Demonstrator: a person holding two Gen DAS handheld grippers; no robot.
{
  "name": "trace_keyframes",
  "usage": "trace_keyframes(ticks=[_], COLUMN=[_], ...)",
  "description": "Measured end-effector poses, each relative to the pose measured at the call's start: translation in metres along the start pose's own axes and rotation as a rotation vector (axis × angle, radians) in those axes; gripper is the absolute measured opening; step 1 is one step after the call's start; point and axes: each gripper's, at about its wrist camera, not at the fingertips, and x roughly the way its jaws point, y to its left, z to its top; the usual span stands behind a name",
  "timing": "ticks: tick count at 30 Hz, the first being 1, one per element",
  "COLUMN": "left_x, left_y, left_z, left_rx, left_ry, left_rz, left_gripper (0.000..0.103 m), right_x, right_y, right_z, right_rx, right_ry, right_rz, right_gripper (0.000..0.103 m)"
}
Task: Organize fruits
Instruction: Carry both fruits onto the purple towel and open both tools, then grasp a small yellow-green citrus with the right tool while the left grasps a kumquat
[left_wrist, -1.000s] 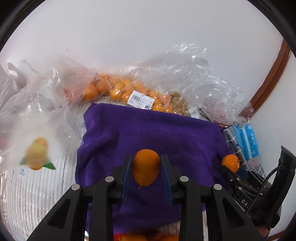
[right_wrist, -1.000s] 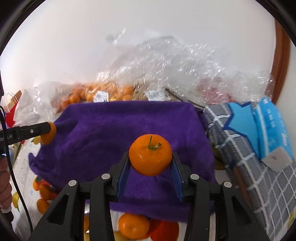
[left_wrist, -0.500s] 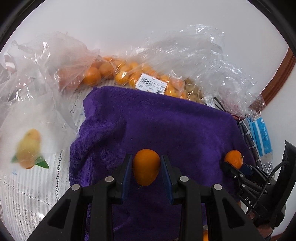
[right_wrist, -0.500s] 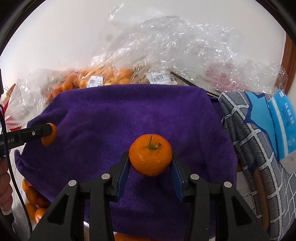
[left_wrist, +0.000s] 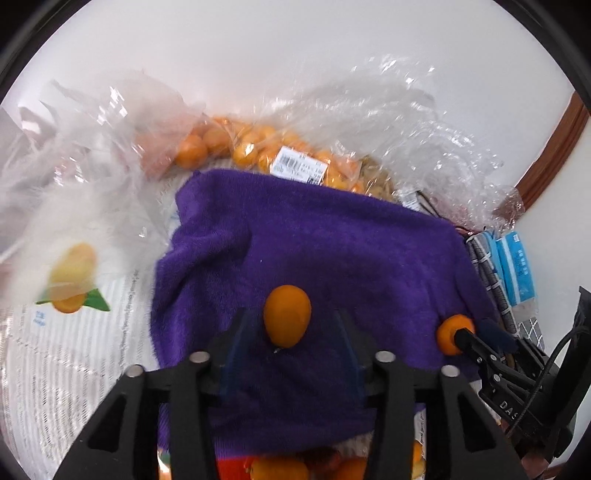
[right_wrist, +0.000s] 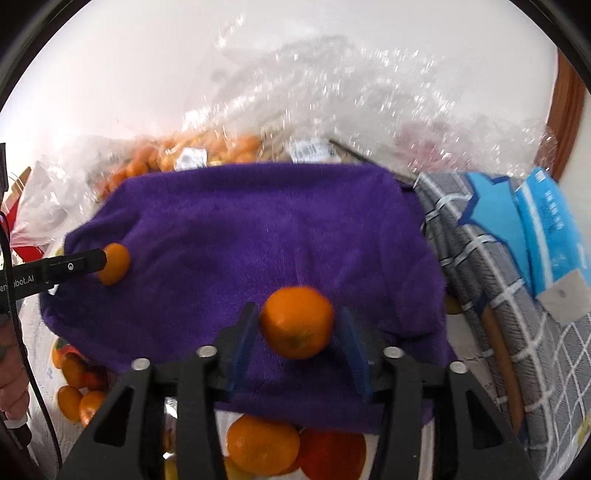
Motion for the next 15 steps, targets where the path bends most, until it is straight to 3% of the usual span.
trace_keyframes(ticks=[6,15], left_x=[-0.038,-0.084], left_y=[-0.001,0.010], left_z=[-0.013,-0.059], left_rx=[0.008,0.025], left_ry=[-0.041,-0.071], left_rz=[0.006,0.056], left_gripper=[0.054,0.054], right_x=[-0.035,-0.075], right_y=[0.003,0.007], right_z=[-0.003,-0.042], right_rx=[0.006,0.051], right_ry=[-0.036,-0.051], right_rz=[-0.010,-0.040], right_gripper=[0.066,0.066])
